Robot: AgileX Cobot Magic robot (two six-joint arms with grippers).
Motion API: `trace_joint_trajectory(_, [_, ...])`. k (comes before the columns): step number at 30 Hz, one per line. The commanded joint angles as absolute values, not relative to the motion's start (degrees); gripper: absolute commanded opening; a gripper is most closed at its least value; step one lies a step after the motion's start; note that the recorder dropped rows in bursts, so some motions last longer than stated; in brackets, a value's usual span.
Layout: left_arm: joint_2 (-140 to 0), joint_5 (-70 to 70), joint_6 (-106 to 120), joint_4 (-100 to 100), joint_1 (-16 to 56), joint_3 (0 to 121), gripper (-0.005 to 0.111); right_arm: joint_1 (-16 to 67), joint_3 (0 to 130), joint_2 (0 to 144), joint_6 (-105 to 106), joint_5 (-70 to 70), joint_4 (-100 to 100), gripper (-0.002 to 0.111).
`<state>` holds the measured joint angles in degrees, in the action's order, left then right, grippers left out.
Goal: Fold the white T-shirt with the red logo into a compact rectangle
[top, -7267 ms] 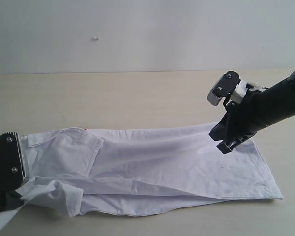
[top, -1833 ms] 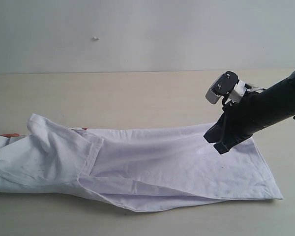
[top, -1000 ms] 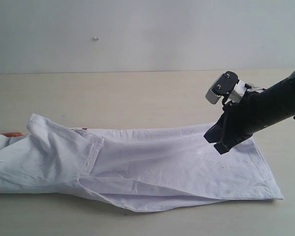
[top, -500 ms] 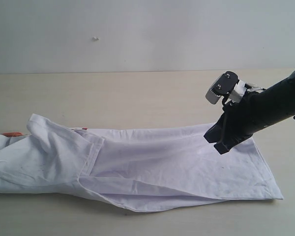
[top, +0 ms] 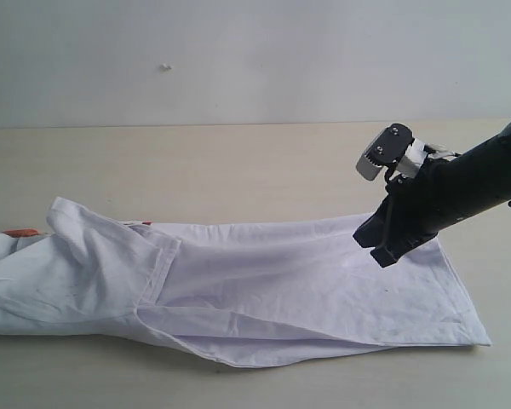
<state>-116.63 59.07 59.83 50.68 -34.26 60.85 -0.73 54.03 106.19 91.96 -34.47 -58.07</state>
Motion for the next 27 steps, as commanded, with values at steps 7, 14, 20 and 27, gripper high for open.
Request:
trace_joint_trajectory(7, [-121.3,60.7,62.5,49.1,-29.0,60.0,0.105,-0.6,54.4,105.9,92.4,-33.5,-58.3,0.000])
trace_joint_trajectory(14, [-121.4,56.3,58.9,45.0,-21.1,58.6,0.092,-0.6,54.4,105.9,92.4,-33.5,-58.4,0.000])
trace_joint_trajectory(20, [-121.4,55.5,56.5,40.9,-19.1,58.6,0.013,-0.6,54.4,105.9,92.3,-33.5,-58.7,0.000])
trace_joint_trajectory(27, [-120.3,58.9,56.5,38.6,-19.1,58.6,0.003,-0.6,54.4,105.9,92.3,-33.5,-58.7,0.000])
